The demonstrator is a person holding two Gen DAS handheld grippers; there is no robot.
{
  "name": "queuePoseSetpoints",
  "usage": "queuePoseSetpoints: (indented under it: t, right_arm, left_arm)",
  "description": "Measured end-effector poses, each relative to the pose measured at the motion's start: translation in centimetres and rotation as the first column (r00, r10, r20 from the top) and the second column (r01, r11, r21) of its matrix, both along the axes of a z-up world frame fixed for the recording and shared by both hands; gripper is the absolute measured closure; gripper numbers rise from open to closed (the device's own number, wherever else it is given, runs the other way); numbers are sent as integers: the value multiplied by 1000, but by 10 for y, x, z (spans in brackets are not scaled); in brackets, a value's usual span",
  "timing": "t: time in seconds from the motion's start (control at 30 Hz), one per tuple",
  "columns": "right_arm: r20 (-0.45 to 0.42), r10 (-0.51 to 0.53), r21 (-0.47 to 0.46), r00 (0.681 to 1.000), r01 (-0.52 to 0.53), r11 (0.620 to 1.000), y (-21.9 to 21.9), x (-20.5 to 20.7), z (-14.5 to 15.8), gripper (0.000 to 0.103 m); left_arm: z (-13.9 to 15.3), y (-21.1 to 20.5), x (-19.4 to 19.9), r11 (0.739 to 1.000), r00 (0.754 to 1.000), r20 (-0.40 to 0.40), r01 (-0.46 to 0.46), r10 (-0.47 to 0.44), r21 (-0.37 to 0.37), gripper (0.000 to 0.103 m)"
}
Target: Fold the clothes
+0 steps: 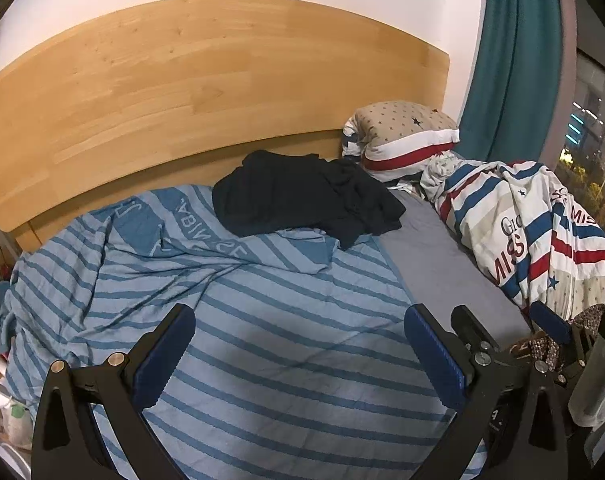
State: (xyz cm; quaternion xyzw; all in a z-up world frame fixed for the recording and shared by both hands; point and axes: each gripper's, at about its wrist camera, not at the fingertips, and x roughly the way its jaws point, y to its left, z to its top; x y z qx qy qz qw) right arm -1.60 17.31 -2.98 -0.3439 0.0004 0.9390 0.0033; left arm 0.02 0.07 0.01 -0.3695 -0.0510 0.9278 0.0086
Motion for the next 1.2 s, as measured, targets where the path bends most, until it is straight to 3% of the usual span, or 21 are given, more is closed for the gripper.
queuePoseSetpoints:
  t: [1.2]
  right_arm:
    - [-15, 19, 25, 1000, -19, 1000, -10, 12, 7, 0]
  left_arm:
    - [3, -5, 15, 1000, 1000, -1, -22, 22, -9, 0]
